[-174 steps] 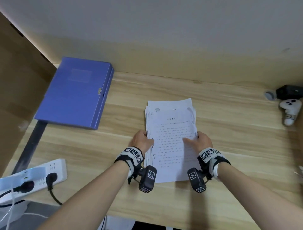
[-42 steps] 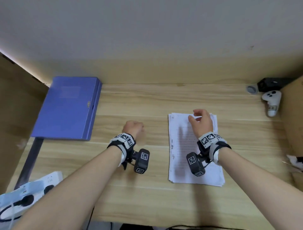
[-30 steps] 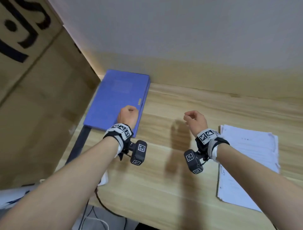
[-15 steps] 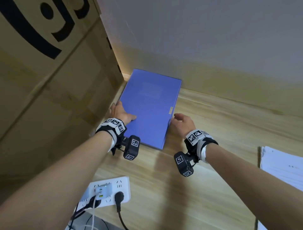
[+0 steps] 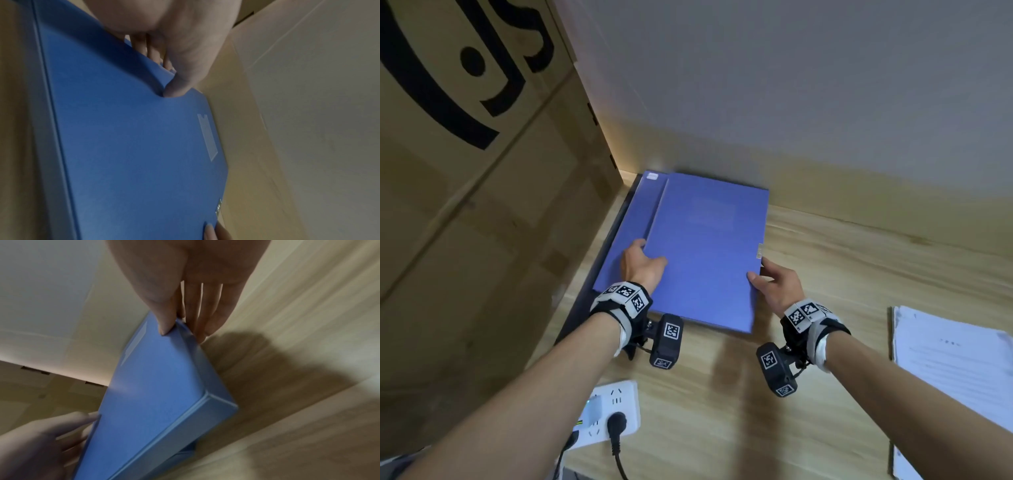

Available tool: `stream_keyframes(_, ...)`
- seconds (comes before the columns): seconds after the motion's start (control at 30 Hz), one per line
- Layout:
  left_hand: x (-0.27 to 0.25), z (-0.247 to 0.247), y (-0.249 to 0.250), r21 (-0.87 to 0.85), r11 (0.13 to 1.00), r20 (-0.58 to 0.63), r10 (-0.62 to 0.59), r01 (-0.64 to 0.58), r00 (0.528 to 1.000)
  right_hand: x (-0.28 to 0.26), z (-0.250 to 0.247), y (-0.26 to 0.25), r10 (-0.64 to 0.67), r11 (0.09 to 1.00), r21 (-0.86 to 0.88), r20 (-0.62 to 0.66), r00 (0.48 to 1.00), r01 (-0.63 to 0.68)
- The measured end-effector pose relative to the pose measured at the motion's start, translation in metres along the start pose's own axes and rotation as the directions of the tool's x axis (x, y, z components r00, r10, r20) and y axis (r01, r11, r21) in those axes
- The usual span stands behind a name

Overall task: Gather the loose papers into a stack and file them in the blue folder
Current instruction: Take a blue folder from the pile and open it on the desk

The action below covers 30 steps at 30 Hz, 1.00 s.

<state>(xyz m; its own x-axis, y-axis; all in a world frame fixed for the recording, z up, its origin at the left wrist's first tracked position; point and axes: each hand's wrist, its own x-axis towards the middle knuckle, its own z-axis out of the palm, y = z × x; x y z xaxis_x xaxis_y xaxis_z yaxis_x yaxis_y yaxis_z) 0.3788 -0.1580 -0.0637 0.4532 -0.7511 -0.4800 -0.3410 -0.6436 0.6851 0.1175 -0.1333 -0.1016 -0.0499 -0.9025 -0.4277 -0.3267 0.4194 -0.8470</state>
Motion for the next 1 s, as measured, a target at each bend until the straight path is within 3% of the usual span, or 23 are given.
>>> stream_keyframes(0.43, -0.118, 0.129, -0.009, 0.014, 0.999, 0.126, 0.036, -0.038, 0.991, -0.089, -0.136, 0.083, 0.051, 0.999, -0.003, -0.161, 0.986, -0.052)
stream_keyframes(0.6, -0.147, 0.166, -0.026, 0.095, 0.994, 0.181, 0.034, -0.052, 0.983, -0.114, -0.161, 0.118, 0.121, 0.991, -0.042, -0.181, 0.976, -0.13)
stream_keyframes(0.8, -0.16, 0.184, -0.036, 0.197, 0.976, 0.243, 0.044, -0.094, 0.969, -0.122, -0.177, 0.124, 0.212, 0.952, -0.172, -0.226, 0.951, -0.253)
stream_keyframes(0.9, -0.171, 0.179, -0.027, 0.41, 0.895, 0.21, 0.095, -0.176, 0.973, -0.117, -0.185, 0.134, 0.301, 0.948, -0.03, -0.235, 0.924, -0.316)
stream_keyframes(1.0, -0.186, 0.179, -0.012, 0.61, 0.715, 0.256, 0.231, -0.342, 0.939, -0.116, -0.197, 0.135, 0.289, 0.957, 0.049, -0.268, 0.919, -0.287)
